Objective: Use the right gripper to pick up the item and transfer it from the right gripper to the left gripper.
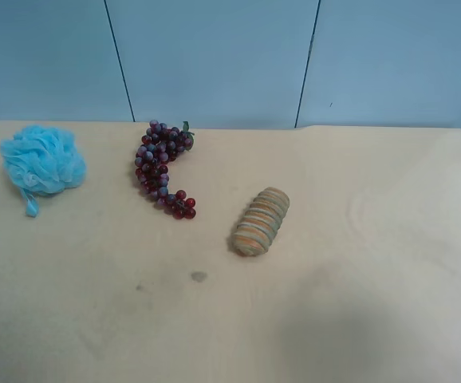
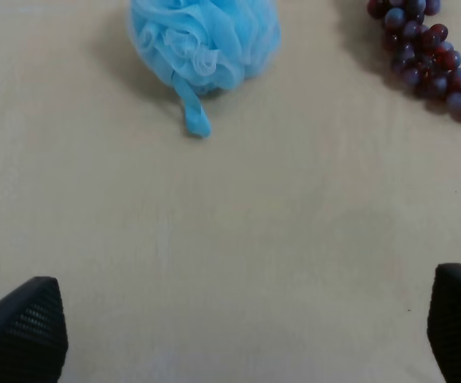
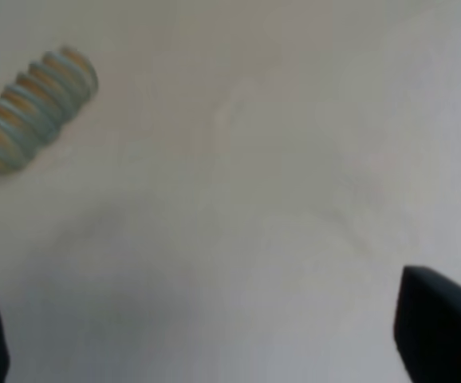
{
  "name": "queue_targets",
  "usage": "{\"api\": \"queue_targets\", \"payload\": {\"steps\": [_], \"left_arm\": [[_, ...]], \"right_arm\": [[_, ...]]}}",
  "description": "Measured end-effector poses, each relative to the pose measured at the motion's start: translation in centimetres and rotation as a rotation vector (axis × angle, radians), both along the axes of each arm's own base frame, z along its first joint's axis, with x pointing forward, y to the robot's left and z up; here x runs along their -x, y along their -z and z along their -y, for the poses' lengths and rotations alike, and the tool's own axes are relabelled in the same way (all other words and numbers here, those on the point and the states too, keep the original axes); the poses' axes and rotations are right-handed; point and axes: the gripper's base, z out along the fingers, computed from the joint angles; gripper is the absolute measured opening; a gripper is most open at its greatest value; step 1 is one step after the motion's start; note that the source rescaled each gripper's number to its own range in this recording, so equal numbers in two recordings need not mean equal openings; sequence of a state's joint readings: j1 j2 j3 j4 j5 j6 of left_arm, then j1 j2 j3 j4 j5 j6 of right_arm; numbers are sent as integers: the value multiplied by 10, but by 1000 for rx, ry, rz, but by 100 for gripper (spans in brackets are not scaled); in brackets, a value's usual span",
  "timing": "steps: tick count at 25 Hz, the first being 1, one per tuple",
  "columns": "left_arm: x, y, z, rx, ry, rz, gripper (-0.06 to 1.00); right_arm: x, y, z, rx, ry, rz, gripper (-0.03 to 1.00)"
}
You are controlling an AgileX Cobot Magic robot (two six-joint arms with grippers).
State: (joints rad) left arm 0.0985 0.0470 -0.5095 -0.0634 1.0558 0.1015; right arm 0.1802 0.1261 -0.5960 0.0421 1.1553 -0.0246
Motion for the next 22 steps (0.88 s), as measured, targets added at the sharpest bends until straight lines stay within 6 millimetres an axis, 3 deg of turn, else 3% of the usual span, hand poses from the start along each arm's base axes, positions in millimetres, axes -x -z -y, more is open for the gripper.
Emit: {"api": "queue_targets", "payload": {"steps": [22], "left_arm": [[0,0,0,0,0,0,88]], "right_arm": [[-5,3,-3,-5,-24,27,93]]}}
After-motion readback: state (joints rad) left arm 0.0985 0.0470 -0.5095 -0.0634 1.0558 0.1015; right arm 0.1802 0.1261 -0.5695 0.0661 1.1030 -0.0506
